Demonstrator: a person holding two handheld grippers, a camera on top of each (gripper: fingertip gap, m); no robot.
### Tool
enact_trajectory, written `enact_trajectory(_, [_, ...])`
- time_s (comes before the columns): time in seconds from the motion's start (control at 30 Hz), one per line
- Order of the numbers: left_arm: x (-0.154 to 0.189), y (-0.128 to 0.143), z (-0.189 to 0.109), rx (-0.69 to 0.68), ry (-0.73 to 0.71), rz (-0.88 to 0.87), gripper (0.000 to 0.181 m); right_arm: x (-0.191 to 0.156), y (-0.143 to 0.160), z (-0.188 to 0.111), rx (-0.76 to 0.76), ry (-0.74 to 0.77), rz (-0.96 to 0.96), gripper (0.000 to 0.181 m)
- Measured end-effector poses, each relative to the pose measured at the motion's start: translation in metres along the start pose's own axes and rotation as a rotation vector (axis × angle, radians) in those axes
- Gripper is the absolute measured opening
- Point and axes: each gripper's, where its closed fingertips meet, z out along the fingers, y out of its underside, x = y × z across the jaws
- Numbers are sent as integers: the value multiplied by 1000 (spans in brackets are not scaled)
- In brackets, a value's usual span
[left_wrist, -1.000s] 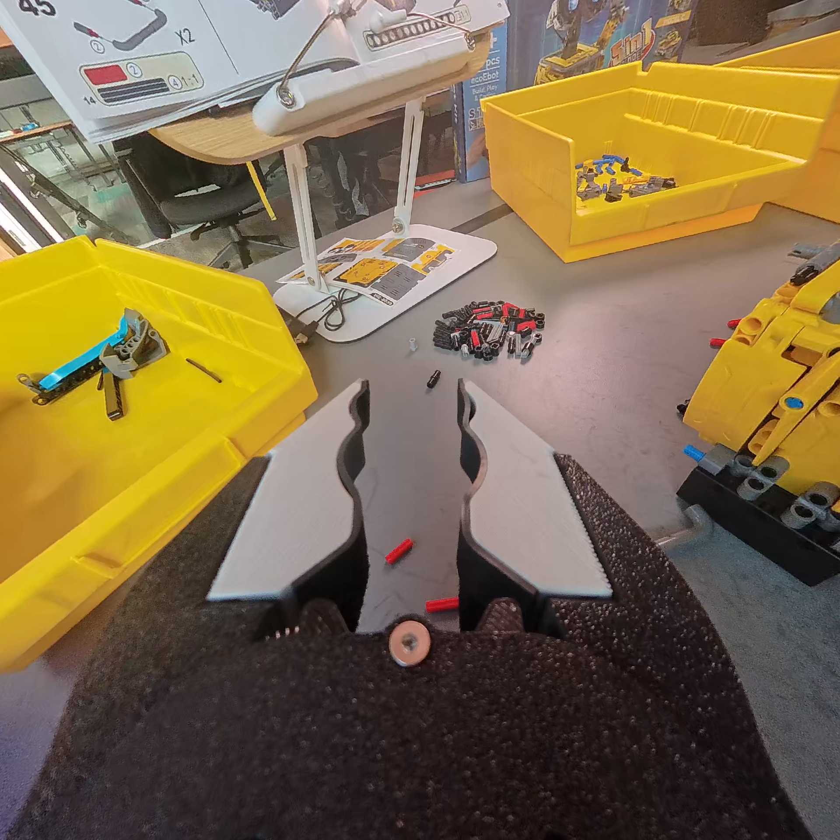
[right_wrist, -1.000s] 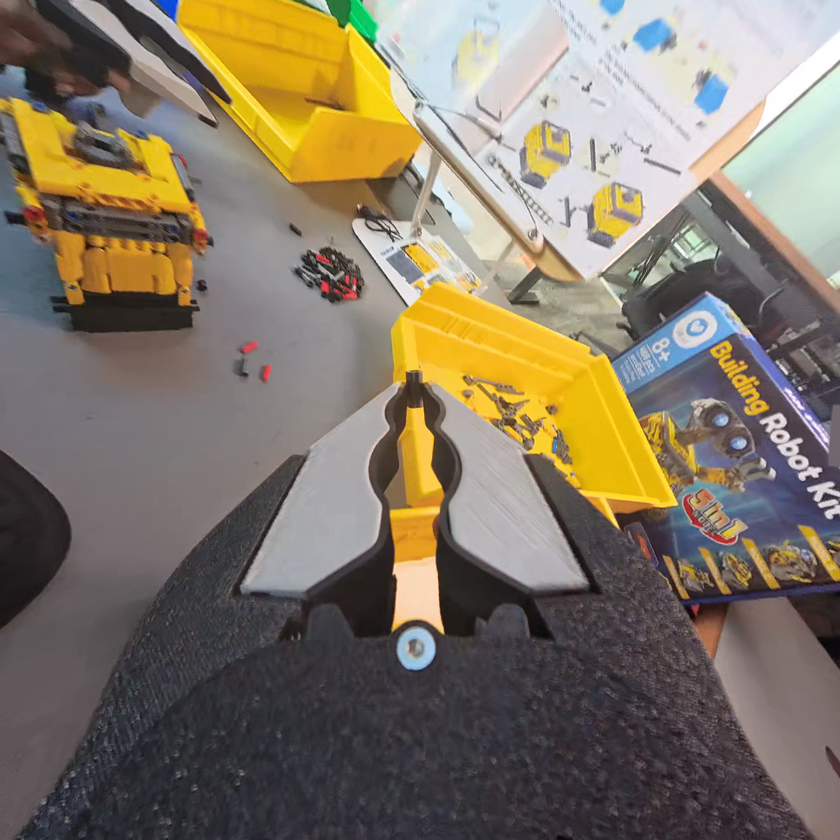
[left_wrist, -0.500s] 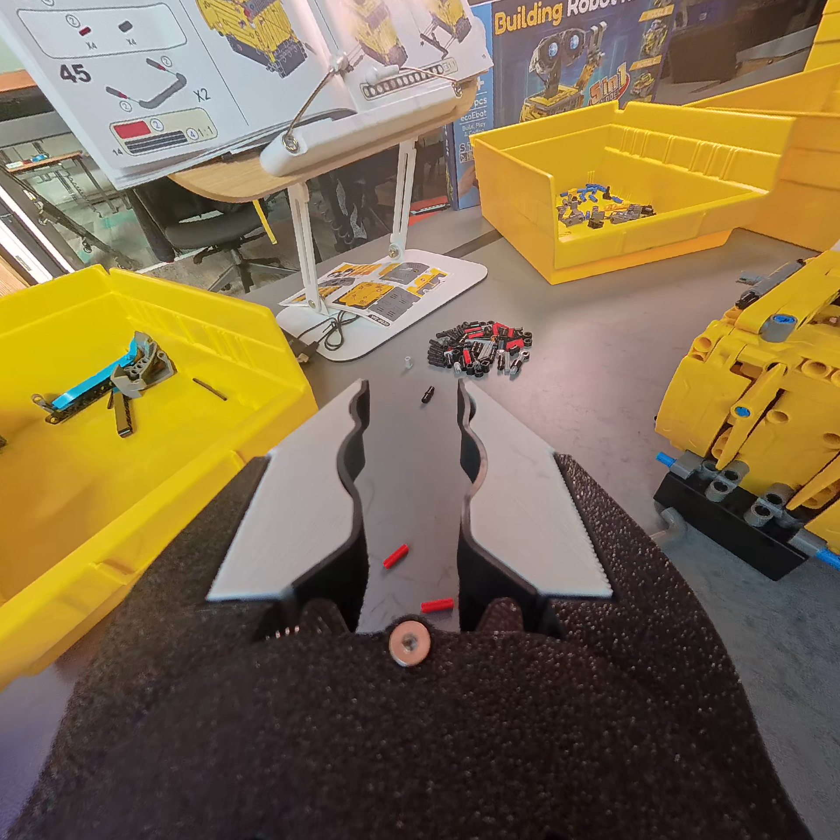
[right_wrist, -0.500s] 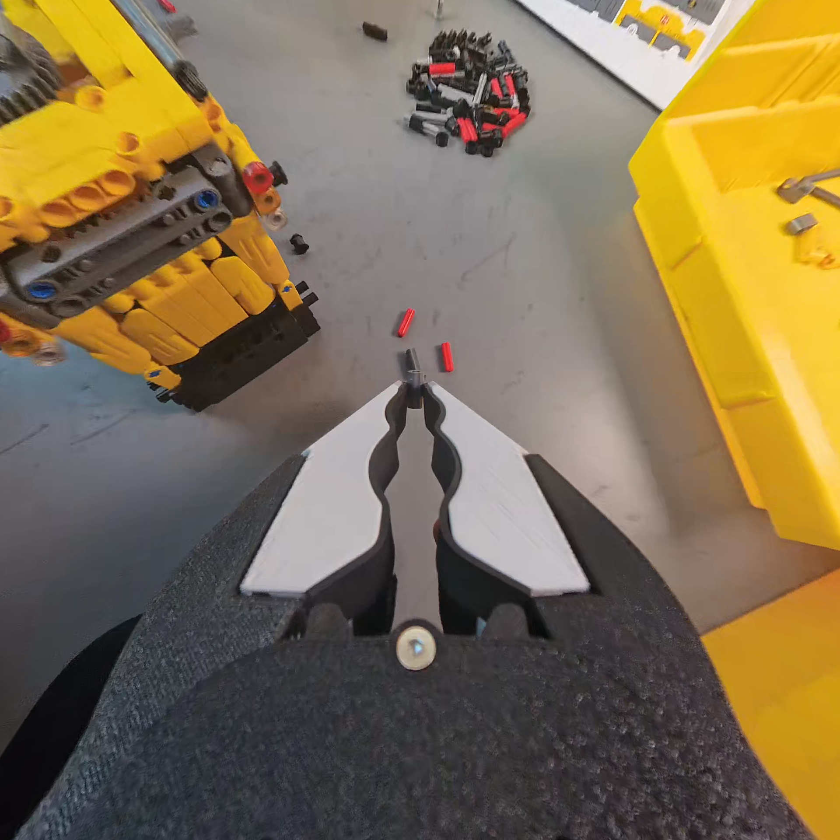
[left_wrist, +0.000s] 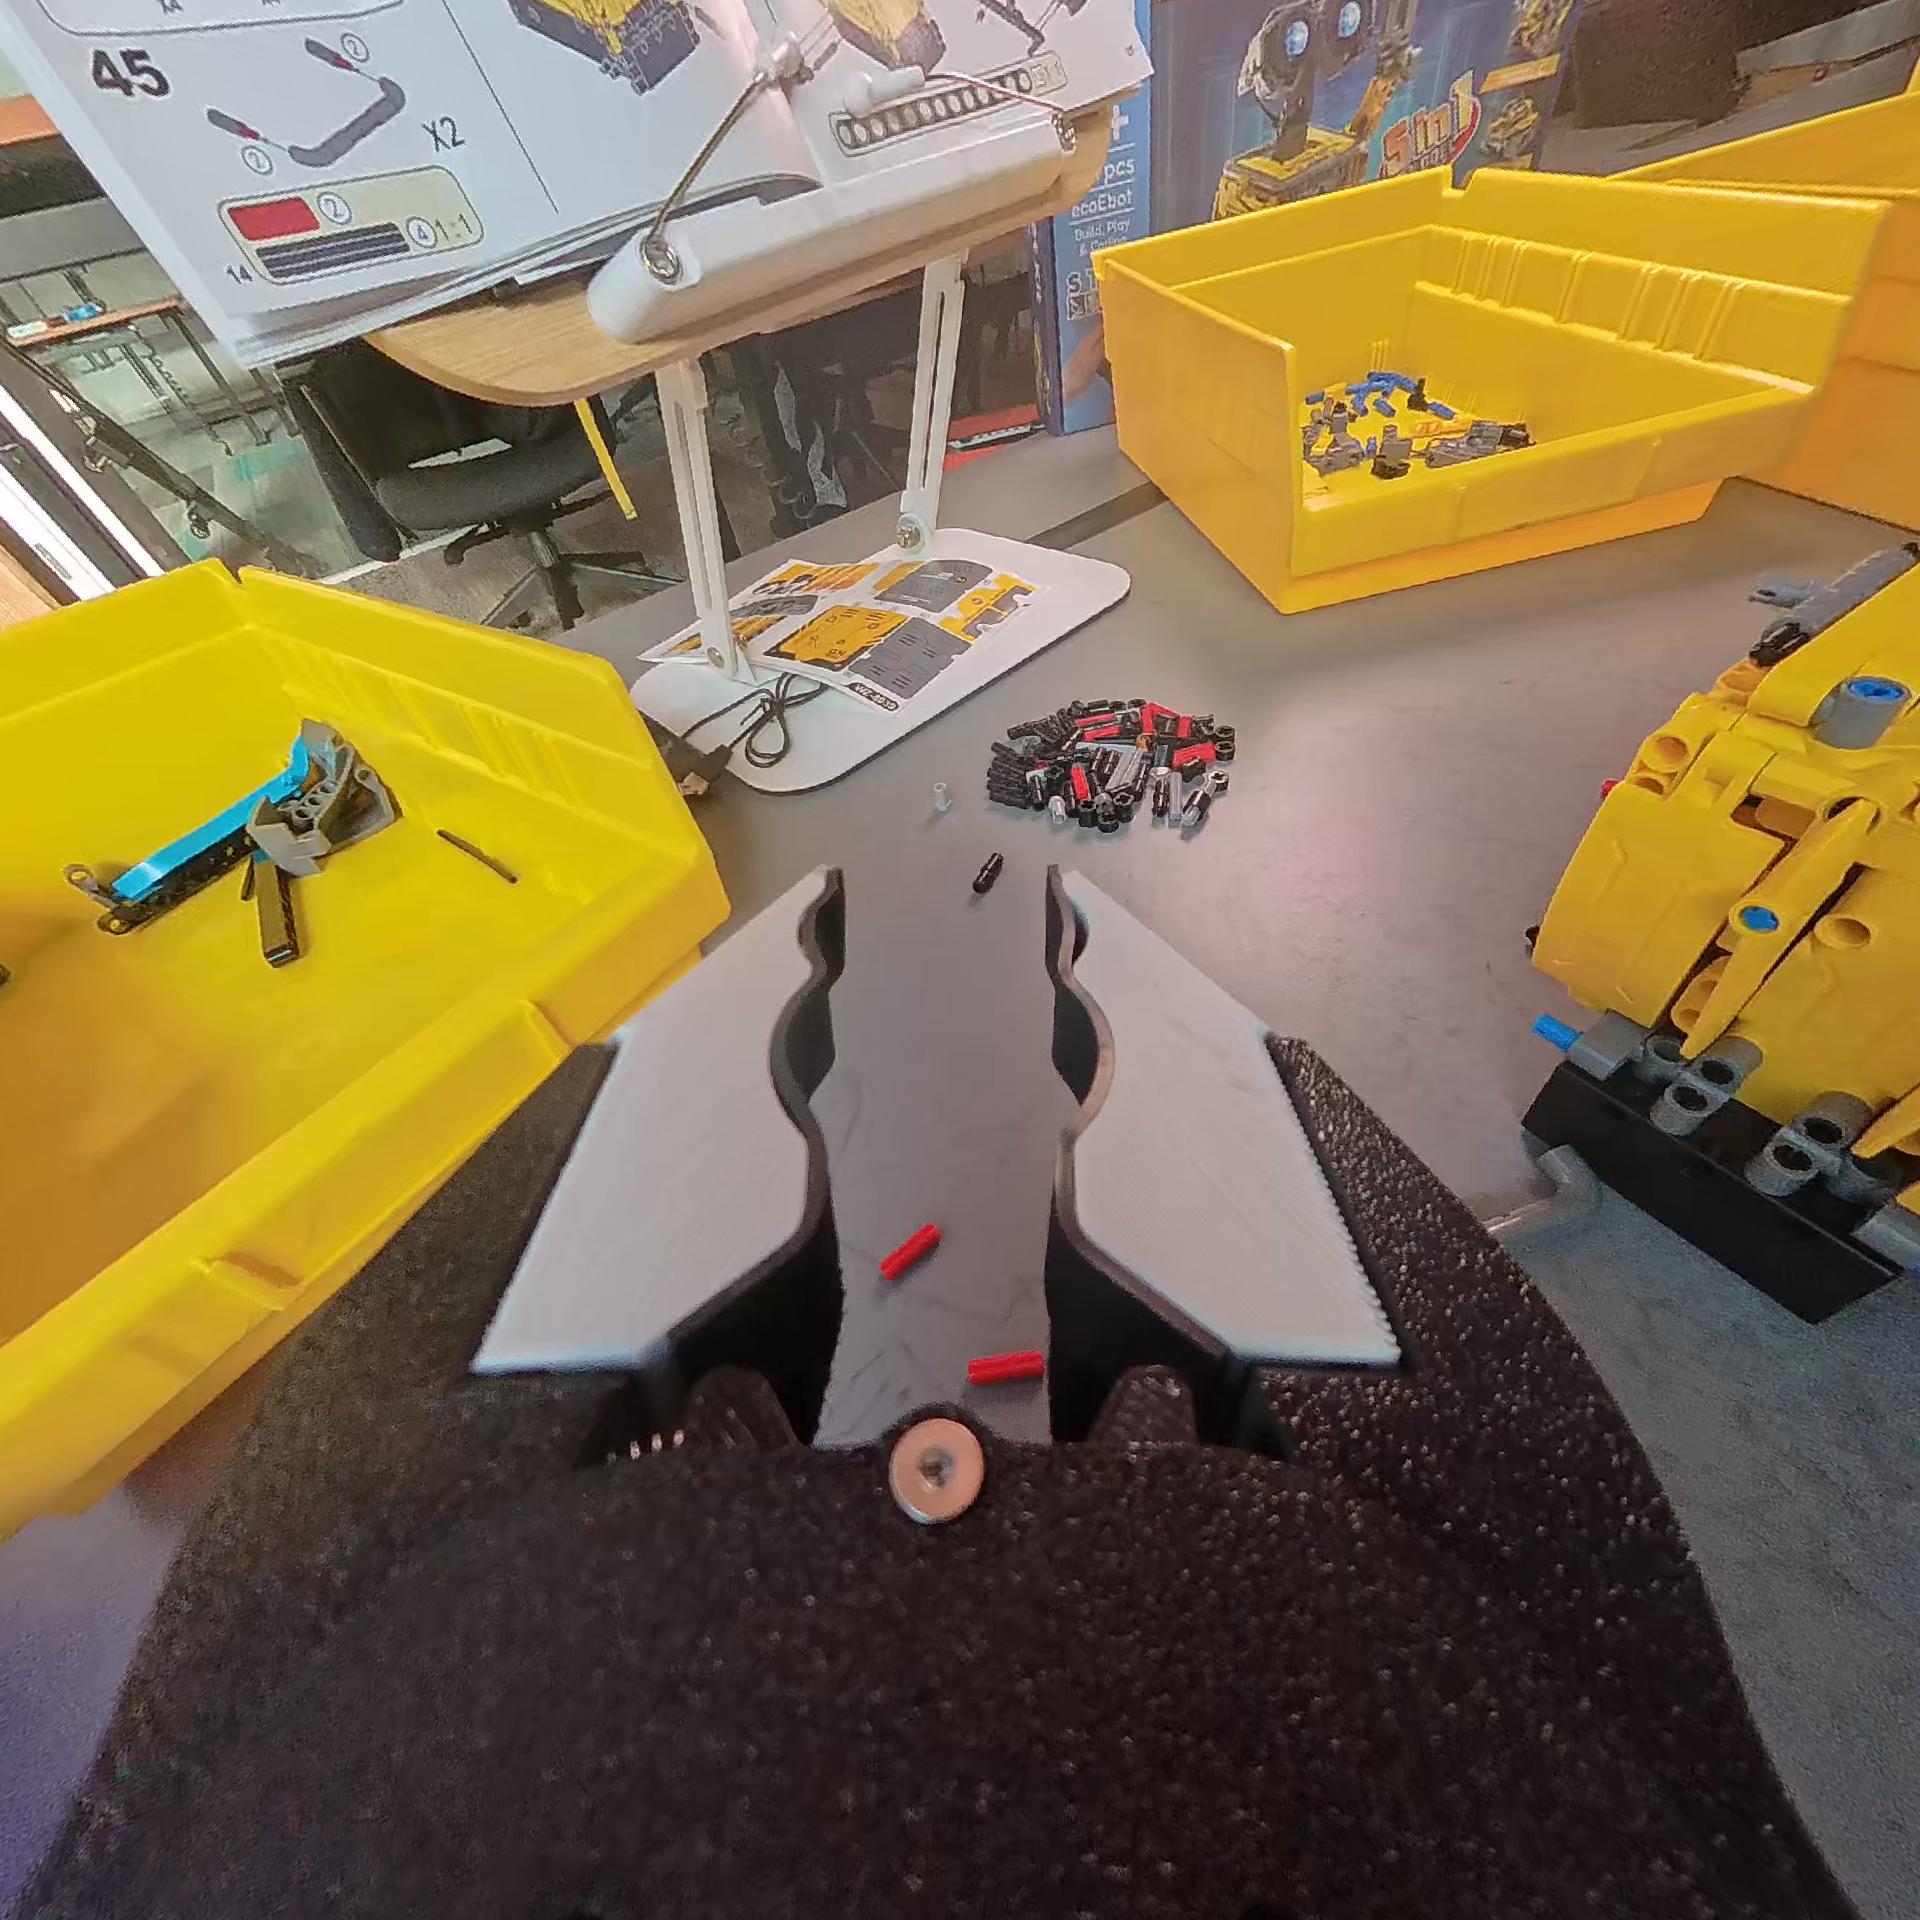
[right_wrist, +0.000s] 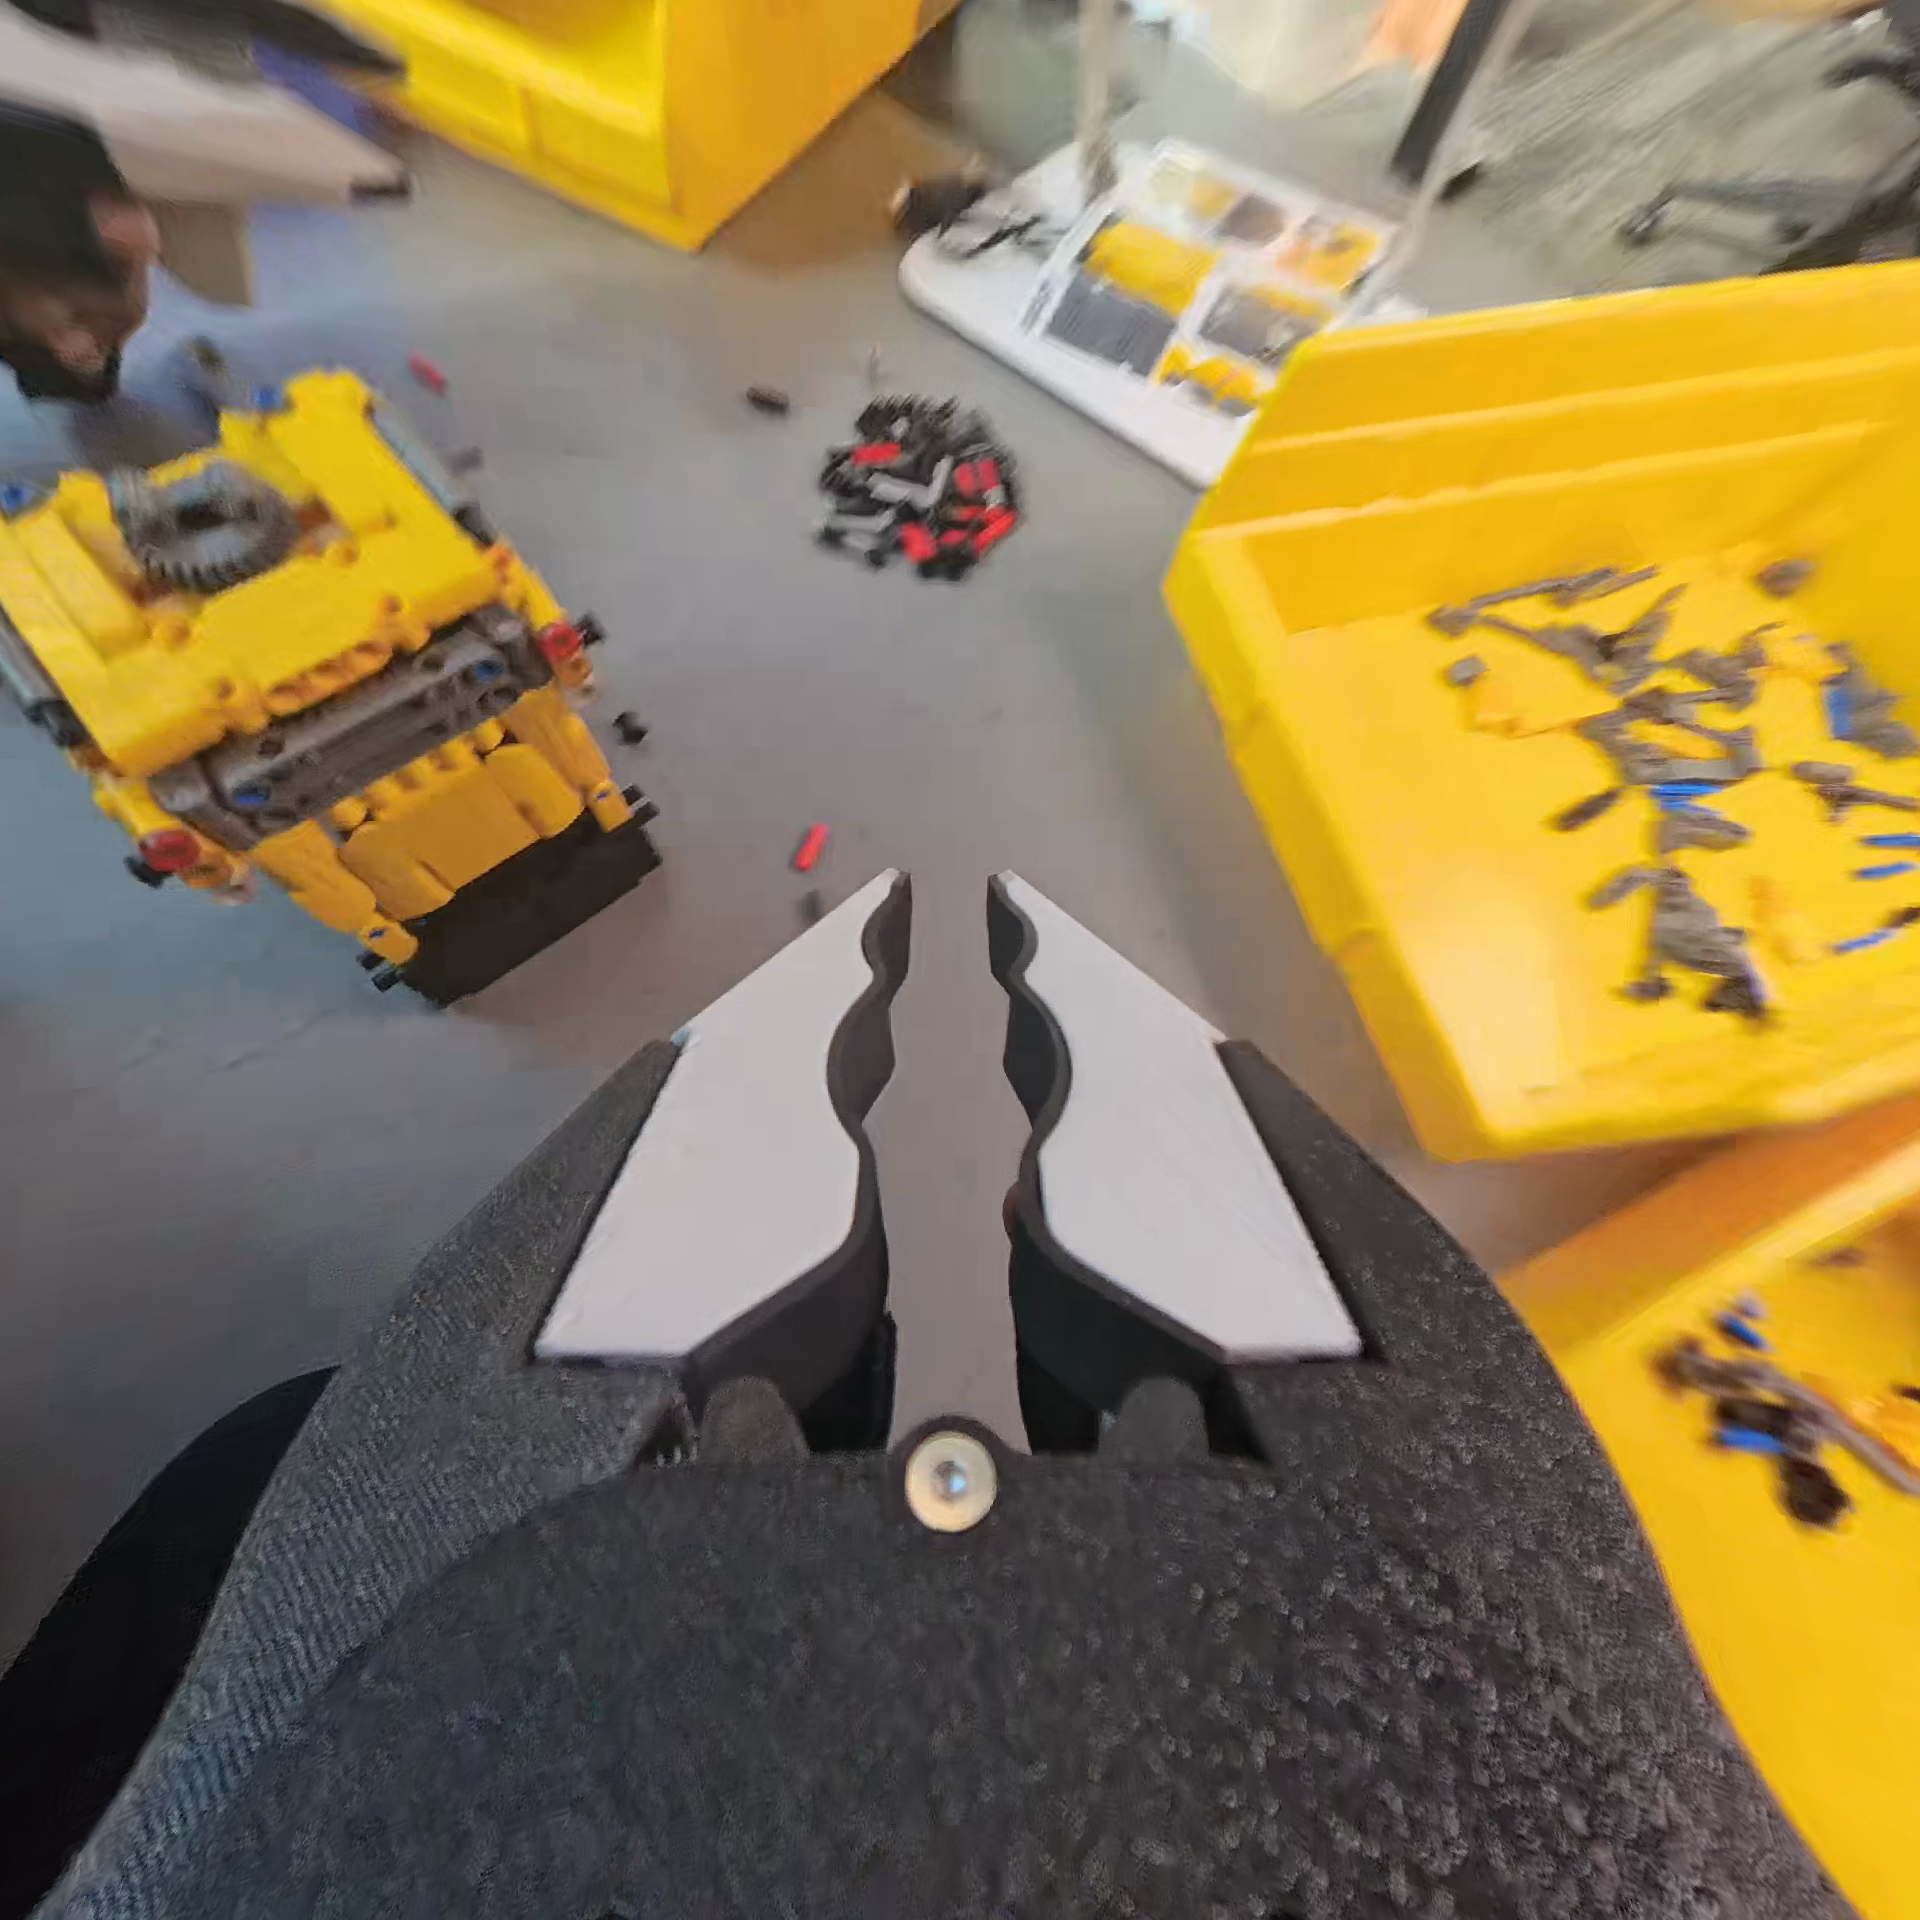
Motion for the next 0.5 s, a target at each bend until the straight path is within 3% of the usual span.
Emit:
enact_trajectory(0.1, [-1,1,1,-6,-4,-2,38,92,-21,-64,95,228,79,3])
enact_trajectory(0.2, [1,2,3,-12,-1,4,38,195,12,-99,-30,482,141,0])
enact_trajectory(0.33, [2,4,4,-19,1,13,38,270,76,-75,-215,518,271,0])
enact_trajectory(0.5, [-2,4,2,-17,-11,6,38,302,134,-32,-332,450,407,0])
